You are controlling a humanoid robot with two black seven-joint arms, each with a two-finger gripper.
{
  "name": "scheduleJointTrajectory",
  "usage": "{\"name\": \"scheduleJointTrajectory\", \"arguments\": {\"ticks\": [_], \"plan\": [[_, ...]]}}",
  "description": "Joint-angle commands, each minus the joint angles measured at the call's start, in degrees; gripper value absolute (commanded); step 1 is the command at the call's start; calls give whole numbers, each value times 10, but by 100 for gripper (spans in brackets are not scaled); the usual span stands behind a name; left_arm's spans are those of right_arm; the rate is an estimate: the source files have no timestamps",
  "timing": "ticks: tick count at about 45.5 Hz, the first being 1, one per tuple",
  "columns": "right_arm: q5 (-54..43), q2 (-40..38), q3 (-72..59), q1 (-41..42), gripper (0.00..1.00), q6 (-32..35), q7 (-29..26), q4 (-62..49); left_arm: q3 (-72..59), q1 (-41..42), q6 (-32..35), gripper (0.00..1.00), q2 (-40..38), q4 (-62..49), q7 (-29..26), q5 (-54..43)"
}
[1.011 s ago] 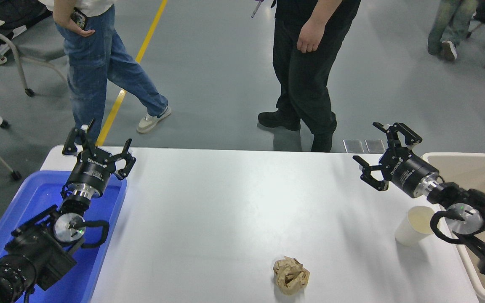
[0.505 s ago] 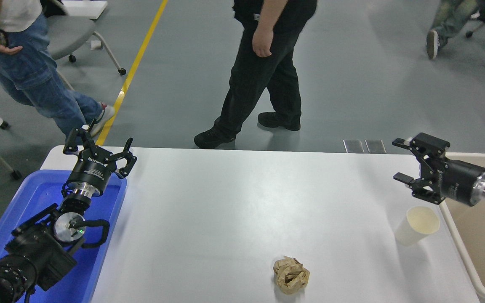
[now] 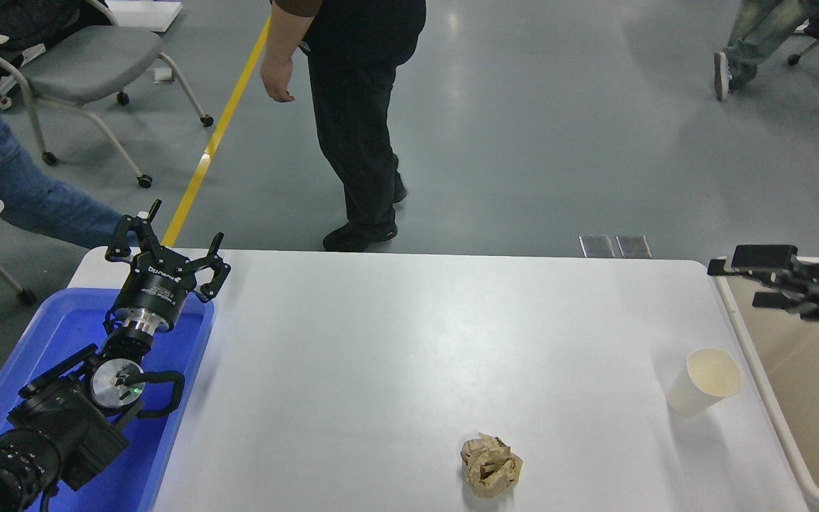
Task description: Dispose of the paper cup in the dustbin
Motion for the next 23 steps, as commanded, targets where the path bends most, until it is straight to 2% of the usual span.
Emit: {"name": "scheduleJointTrajectory", "arguments": {"ticks": [1,14,23], "plan": [[-138,-6,-96,84,100,25,1,22,0,0,0,100,0,0,0,0],[-283,10,-158,90,100,25,-6,50,-1,0,0,100,0,0,0,0],[-294,30,-174,92,100,27,-18,47,-1,0,0,100,0,0,0,0]]}}
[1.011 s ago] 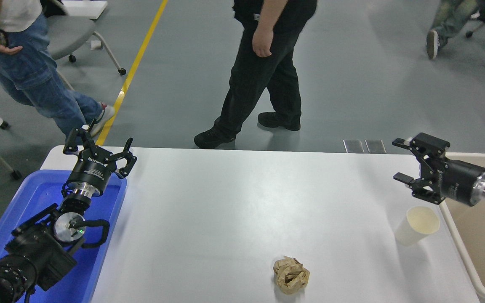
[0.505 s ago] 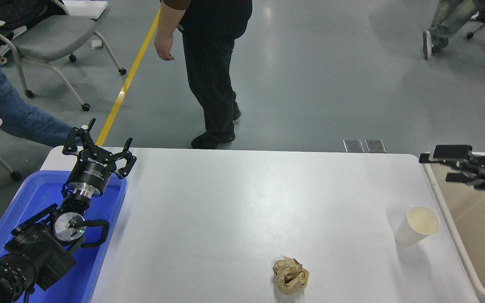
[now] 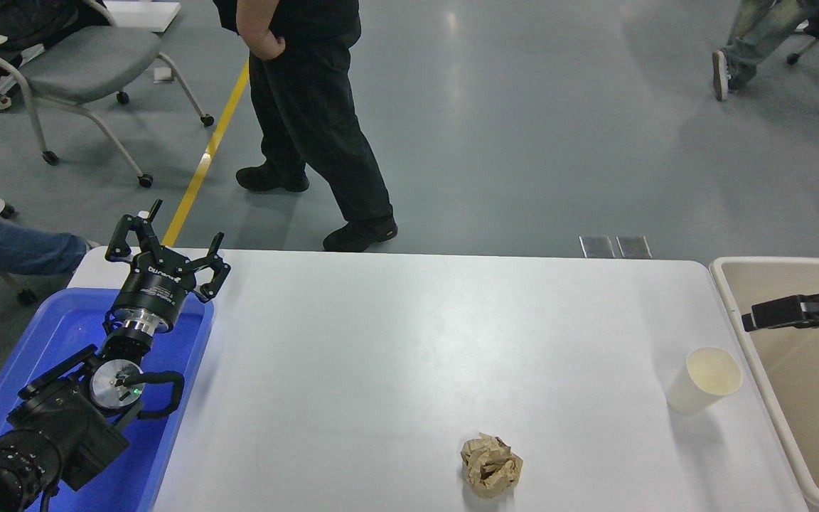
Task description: Dispose of the paper cup in the dustbin
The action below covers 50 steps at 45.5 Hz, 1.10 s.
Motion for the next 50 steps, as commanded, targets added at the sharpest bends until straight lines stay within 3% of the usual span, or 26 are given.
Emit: {"name": "scheduleJointTrajectory", "arguments": {"ticks": [1,13,21,31,50], "plan": [[-52,18,-33,10,100,5,-12,7,0,0,0,100,0,0,0,0],[-35,69,-35,21,100,17,-41,-17,0,0,0,100,0,0,0,0],[44,106,-36,18,100,17,-69,-48,0,0,0,100,0,0,0,0],[52,119,-36,3,100,16,-70,-71,1,0,0,100,0,0,0,0],[52,135,-33,-71,100,-53,-66,-108,1,0,0,100,0,0,0,0]]}}
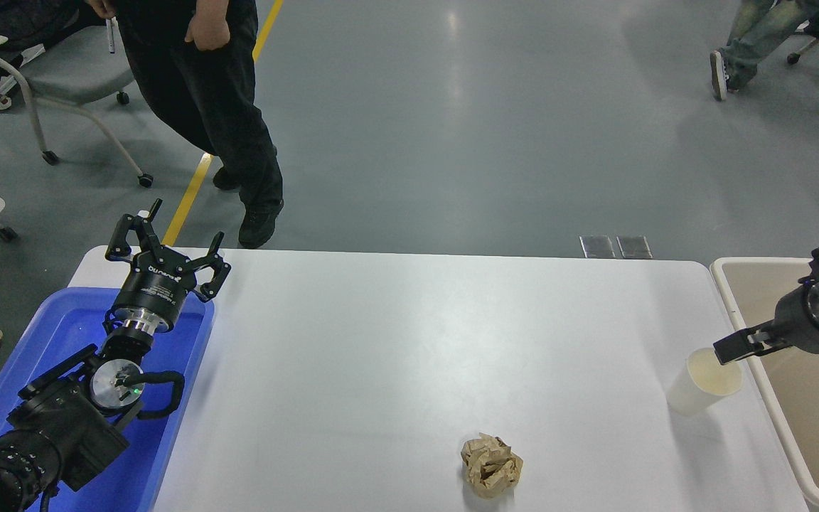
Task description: Dispose of the paper cup in the dustbin
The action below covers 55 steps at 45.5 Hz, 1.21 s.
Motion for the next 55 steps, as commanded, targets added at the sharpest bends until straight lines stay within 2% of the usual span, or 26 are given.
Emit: {"name": "scheduleJointTrajectory", "arguments": {"ticks": [1,26,39,41,47,52,55], "plan": [[3,14,3,-44,100,-42,0,-24,0,0,0,100,0,0,0,0],[4,66,6,-97,100,-129,2,-101,0,0,1,100,0,0,0,0],[4,73,0,-112,99,-150,8,-115,0,0,1,100,0,0,-1,0],[4,75,0,-113,97,-154,9,-115,0,0,1,100,0,0,0,0],[4,75,-1,-118,84,-156,10,-115,0,0,1,100,0,0,0,0],[4,75,-2,-120,79,-156,10,-116,0,0,1,100,0,0,0,0],[4,76,-3,-120,66,-156,10,-115,0,0,1,100,0,0,0,0]]}}
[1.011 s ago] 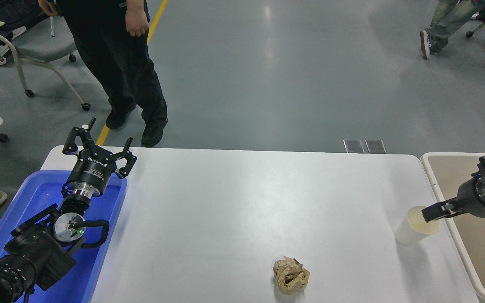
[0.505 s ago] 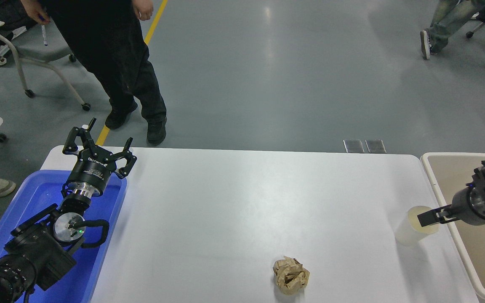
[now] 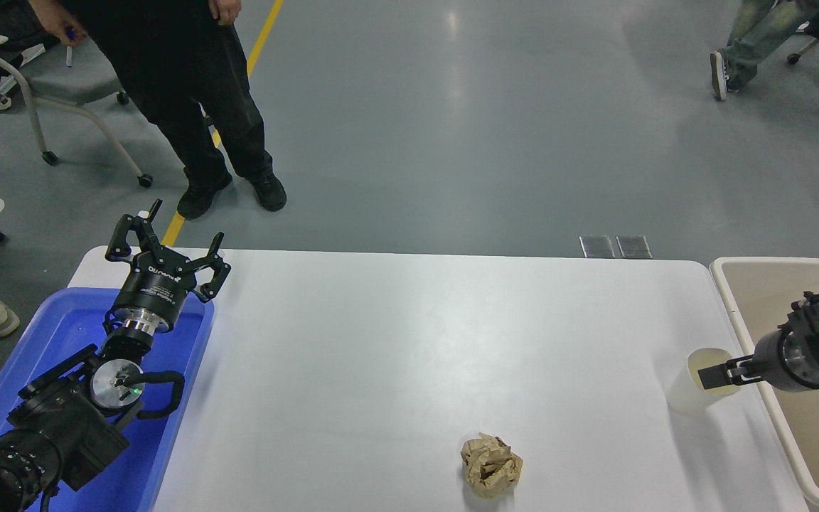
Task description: Dispose of the paper cup in the dustbin
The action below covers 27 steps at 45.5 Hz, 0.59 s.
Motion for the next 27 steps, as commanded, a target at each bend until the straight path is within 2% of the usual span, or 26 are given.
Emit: {"name": "scheduleJointTrajectory", "arguments": {"ticks": [1,5,6,7,27], "plan": [[-1,3,-2,-7,57,-6,2,-3,0,0,0,100,0,0,0,0],[-1,4,-3,-9,14,-3,2,-3,0,0,0,100,0,0,0,0],[-1,4,-3,-9,5,-2,2,-3,0,0,0,100,0,0,0,0],[-1,4,-4,-9,0,-2,2,-3,0,0,0,100,0,0,0,0],[1,-13,-18,5,0,0,28,4,0,0,0,100,0,0,0,0]]}}
